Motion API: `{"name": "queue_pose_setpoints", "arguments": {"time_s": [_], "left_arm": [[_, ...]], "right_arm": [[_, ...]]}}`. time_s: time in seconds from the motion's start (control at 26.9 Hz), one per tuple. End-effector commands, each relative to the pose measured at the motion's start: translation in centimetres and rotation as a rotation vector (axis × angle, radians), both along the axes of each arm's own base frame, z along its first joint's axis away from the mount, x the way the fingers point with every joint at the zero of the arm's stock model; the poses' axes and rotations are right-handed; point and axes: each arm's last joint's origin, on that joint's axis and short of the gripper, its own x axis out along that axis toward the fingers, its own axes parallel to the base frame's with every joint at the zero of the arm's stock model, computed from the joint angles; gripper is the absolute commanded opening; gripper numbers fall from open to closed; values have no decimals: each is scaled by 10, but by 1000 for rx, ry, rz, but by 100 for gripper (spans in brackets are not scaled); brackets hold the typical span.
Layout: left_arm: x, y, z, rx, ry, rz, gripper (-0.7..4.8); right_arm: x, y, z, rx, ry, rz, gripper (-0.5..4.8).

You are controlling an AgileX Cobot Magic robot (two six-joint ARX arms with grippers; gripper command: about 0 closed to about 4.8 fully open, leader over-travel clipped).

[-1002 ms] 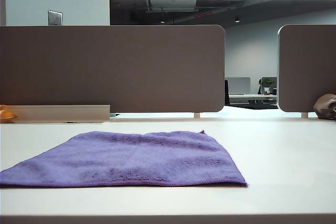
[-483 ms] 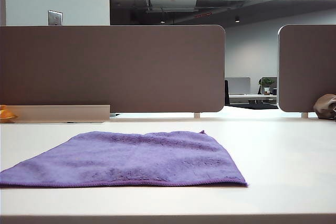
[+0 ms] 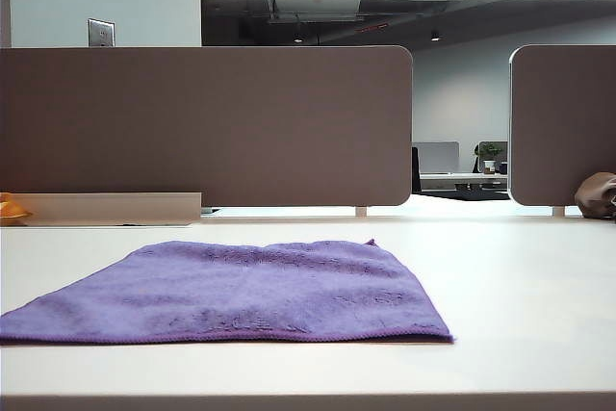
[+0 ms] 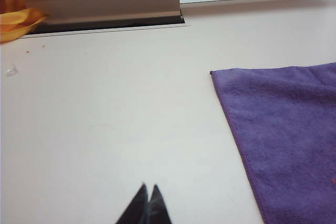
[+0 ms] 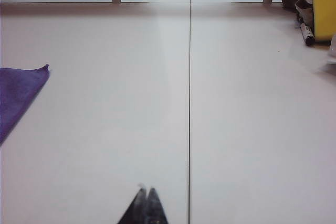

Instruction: Fold the bottom of the cloth upward, then fold it vertically to form a square shape.

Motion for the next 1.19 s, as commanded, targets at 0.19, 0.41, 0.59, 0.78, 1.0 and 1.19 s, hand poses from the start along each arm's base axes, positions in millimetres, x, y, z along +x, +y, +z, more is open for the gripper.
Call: {"name": "queue_pose_setpoints", "arguments": {"time_s": [0.19,0.41,0.59,0.78,1.0,1.19], "left_arm": [[0,0,0,2,3,-4,-5],[-1,0,13,-175,-46,19,-6],[-17,0,72,-550,-176,28,-6],[-33,-3,111,-579,-270,-132,-5],[-52,-3,144,-477,-410,-194,-3],[-78,-2,178,-386,-521,-192,-3]], "right_arm": [[0,0,-2,35,5,2,3],[0,0,10,211,-54,-25,-1],[-15,2,69,429,-195,79,-1],[-36,12,108,435,-206,506,-1],[-51,11,136,465,-220,524,-1],[-59,9,167,327,-306,477,0]]}}
